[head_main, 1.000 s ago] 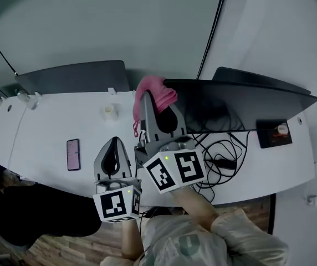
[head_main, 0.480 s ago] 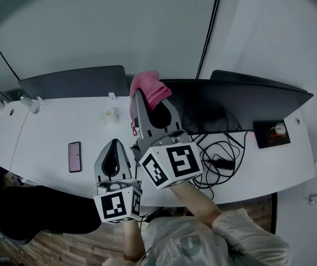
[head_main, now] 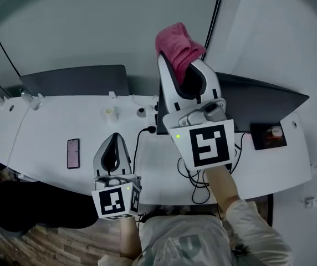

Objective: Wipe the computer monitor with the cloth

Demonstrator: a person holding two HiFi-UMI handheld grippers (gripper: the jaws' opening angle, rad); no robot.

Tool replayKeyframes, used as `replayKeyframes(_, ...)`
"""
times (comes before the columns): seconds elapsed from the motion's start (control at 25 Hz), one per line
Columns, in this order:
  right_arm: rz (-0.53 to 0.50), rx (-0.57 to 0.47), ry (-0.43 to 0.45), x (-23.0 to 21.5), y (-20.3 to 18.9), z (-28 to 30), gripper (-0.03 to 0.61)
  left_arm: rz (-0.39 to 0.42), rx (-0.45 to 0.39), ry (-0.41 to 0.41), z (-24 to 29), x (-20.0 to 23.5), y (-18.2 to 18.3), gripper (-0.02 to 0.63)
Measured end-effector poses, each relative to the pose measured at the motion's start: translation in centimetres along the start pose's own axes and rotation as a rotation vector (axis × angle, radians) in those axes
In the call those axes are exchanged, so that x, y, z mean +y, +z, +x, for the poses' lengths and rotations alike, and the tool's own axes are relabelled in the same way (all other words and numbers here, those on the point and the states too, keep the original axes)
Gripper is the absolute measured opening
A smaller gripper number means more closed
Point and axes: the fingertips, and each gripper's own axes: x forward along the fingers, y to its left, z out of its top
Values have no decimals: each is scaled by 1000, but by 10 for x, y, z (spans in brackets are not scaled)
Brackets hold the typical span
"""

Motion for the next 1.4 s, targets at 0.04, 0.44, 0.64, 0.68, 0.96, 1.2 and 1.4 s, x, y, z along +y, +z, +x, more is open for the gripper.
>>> replayKeyframes(0.04, -45, 8, 20, -1, 2, 1, 55, 0, -2, -7, 2, -2, 1, 14)
replayKeyframes(0.44, -741, 235, 263, 18, -43, -14, 55, -20, -37, -118, 17, -36, 15, 14)
replayKeyframes(0.64, -1132, 392, 433, 34, -94, -21, 54, -45, -63, -181, 26, -57, 21, 14)
replayKeyframes(0.68, -1211, 410, 446, 35, -101, -22, 55, -53, -62, -192, 27, -60, 20, 14)
replayKeyframes(0.96, -1292, 450, 478, 22, -106, -29, 54, -78, -42, -296, 38, -108, 12, 14)
replayKeyframes(1.2, -1261, 500, 483, 12, -111, -40, 54, -99, -58, -355, 44, -119, 12, 15)
replayKeyframes(1.4, -1252, 547, 462, -8, -116, -51, 54, -107, -48, -403, 51, -135, 7, 14)
